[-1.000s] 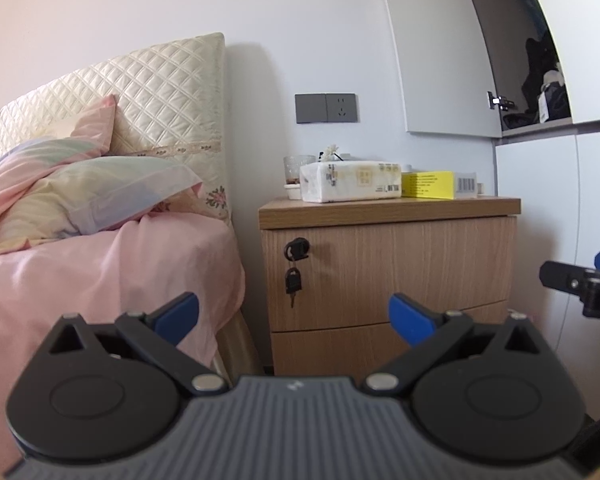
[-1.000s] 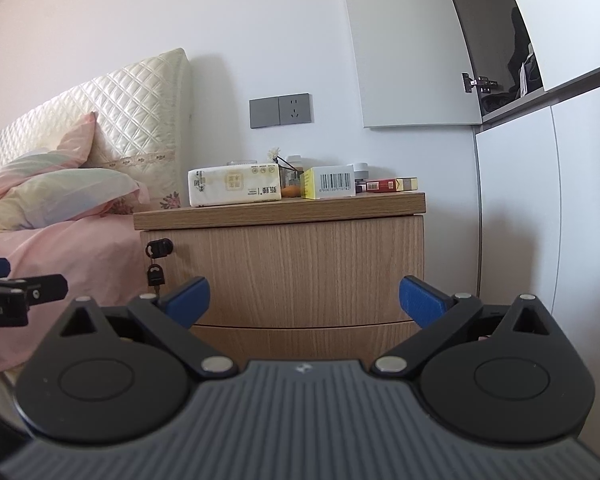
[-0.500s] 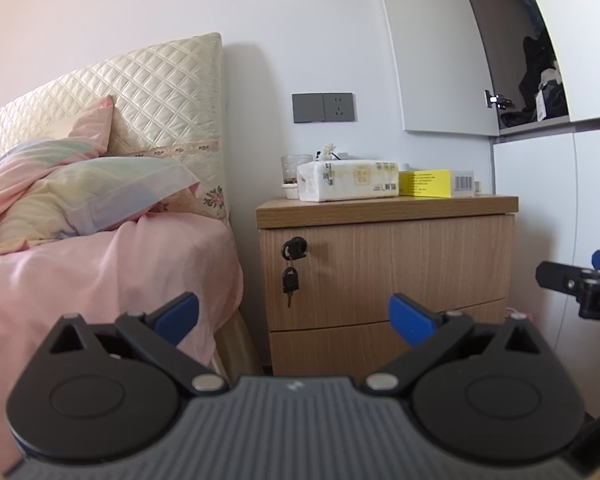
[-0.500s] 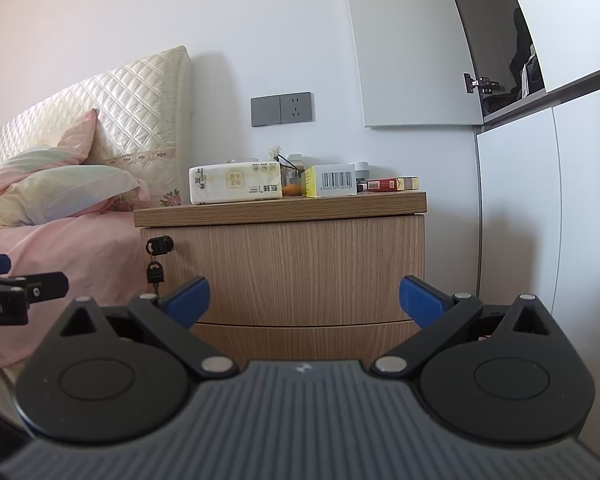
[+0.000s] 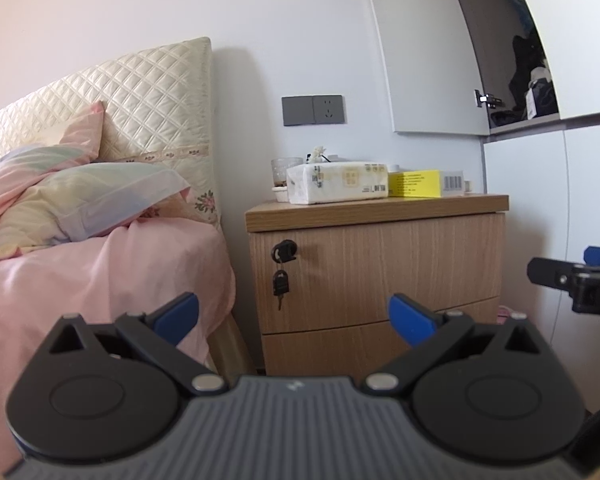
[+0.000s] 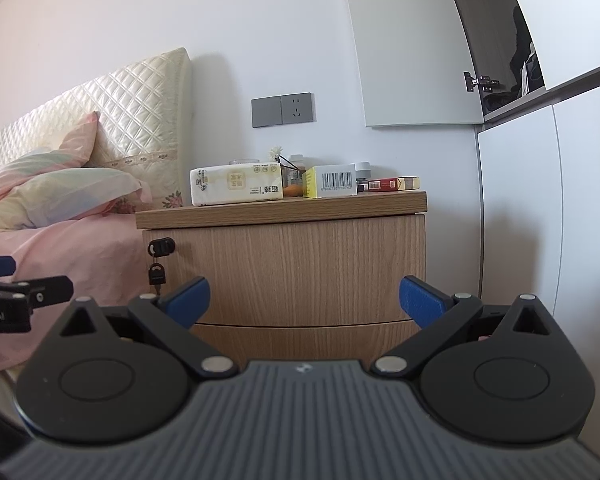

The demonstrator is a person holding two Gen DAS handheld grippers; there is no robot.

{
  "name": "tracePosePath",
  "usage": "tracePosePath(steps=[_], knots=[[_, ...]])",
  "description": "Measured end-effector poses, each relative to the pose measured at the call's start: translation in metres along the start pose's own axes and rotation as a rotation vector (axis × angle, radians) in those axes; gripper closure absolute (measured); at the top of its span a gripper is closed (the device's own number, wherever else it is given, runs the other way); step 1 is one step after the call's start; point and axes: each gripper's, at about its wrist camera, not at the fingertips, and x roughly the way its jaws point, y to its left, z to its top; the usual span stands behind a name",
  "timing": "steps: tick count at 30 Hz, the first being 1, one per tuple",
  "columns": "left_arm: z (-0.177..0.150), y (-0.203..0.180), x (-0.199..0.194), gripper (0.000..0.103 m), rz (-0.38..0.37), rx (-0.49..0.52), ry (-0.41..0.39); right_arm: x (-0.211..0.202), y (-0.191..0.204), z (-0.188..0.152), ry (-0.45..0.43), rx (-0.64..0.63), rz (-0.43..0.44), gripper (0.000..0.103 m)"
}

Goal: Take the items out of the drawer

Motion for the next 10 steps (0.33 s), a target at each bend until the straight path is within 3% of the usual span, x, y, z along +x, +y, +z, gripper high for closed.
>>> tracePosePath(steps=[10], knots=[[0.0001, 0.0007, 0.0005, 0.000, 0.003, -0.008, 0.001, 0.0006, -0.0007, 0.0010, -0.001, 0.000, 0.000, 0.000]])
